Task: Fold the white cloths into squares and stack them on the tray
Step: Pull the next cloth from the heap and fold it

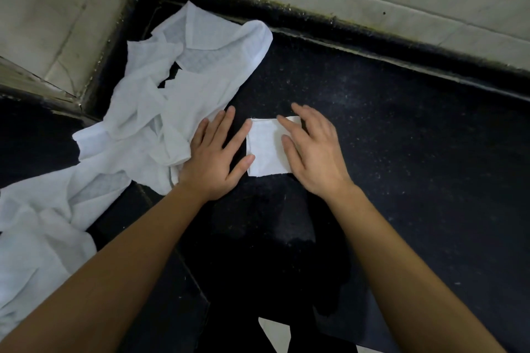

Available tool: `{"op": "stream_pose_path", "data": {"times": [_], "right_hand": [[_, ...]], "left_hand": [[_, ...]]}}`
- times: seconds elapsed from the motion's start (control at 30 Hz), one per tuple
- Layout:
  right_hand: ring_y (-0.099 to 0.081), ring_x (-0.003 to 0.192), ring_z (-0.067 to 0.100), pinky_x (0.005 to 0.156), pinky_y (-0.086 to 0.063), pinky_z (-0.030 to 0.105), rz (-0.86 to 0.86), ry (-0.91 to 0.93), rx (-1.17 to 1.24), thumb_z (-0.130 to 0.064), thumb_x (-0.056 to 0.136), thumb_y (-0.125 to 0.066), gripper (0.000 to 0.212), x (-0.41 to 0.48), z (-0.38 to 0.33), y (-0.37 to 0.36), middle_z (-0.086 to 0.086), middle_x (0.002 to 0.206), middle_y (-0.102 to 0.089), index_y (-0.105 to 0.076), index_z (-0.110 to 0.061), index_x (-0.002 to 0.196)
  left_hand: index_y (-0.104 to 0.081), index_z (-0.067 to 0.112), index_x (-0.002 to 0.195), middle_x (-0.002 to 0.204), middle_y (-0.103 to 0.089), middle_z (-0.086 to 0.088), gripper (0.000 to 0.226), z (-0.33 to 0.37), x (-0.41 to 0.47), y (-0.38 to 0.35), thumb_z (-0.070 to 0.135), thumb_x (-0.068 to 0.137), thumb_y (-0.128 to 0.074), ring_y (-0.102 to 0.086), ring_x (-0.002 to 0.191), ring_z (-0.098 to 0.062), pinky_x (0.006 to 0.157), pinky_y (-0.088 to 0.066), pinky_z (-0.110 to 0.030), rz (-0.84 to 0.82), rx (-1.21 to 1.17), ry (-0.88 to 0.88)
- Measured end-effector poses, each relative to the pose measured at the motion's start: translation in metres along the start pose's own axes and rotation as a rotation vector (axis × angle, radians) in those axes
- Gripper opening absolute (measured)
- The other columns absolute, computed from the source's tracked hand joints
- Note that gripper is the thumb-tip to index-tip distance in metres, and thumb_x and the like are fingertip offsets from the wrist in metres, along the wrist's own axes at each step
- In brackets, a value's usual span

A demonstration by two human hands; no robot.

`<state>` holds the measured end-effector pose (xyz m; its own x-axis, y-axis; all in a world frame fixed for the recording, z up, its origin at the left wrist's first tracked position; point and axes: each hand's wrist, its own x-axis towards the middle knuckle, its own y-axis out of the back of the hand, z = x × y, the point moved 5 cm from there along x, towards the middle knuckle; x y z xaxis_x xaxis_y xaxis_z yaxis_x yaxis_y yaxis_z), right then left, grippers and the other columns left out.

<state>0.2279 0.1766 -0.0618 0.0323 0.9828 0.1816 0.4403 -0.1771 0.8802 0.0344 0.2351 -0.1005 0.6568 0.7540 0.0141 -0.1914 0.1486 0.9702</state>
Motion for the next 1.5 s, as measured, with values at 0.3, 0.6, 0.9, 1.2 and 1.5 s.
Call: {"op": "stream_pose_path", "data": {"times": [0.3, 0.6, 0.9, 1.2, 1.5], "right_hand": [[0.008, 0.155, 0.027, 0.125, 0.001, 0.051, -0.384, -0.065, -0.253, -0.058, 0.105, -0.015, 0.069, 0.003, 0.017, -0.045, 0.007, 0.169, 0.006, -0.005, -0.019, 0.161], [0.015, 0.154, 0.029, 0.125, 0.003, 0.053, -0.412, -0.116, -0.290, -0.061, 0.104, -0.011, 0.071, 0.005, 0.014, -0.046, 0.010, 0.168, 0.014, 0.003, -0.021, 0.161], [-0.047, 0.126, 0.029, 0.107, -0.040, 0.046, 0.041, -0.522, -0.070, -0.049, 0.105, -0.037, 0.056, -0.016, 0.025, -0.005, 0.014, 0.137, -0.052, -0.053, -0.009, 0.140], [-0.055, 0.108, 0.022, 0.084, -0.049, 0.036, -0.256, -0.692, 0.114, -0.053, 0.092, -0.062, 0.040, -0.002, 0.014, -0.012, 0.004, 0.116, -0.057, -0.063, -0.017, 0.111], [-0.070, 0.098, 0.018, 0.089, -0.059, 0.037, -0.106, -1.112, 1.091, -0.019, 0.080, -0.085, 0.046, -0.013, 0.004, 0.023, 0.004, 0.113, -0.071, -0.061, -0.020, 0.120]], "left_hand": [[-0.027, 0.019, 0.157, 0.163, -0.023, -0.014, 0.060, -0.003, 0.005, -0.008, 0.045, 0.103, -0.025, -0.016, 0.152, -0.031, 0.122, -0.013, -0.053, -0.042, 0.071, 0.050], [-0.030, 0.022, 0.155, 0.156, -0.037, -0.015, 0.057, -0.002, 0.014, -0.007, 0.044, 0.103, -0.028, -0.029, 0.145, -0.035, 0.119, -0.018, -0.052, -0.047, 0.099, 0.127], [-0.026, 0.018, 0.156, 0.157, -0.034, -0.017, 0.064, -0.001, 0.012, -0.005, 0.051, 0.101, -0.023, -0.028, 0.145, -0.036, 0.119, -0.018, -0.054, -0.058, 0.083, 0.115], [-0.024, 0.023, 0.157, 0.159, -0.028, -0.018, 0.084, -0.003, 0.013, -0.011, 0.075, 0.091, -0.026, -0.021, 0.148, -0.036, 0.119, -0.014, -0.057, -0.113, 0.120, 0.071], [-0.003, 0.022, 0.159, 0.163, -0.026, -0.009, 0.080, 0.009, 0.003, 0.018, 0.070, 0.096, -0.013, -0.026, 0.148, -0.027, 0.121, -0.021, -0.048, -0.158, -0.336, 0.331]]}}
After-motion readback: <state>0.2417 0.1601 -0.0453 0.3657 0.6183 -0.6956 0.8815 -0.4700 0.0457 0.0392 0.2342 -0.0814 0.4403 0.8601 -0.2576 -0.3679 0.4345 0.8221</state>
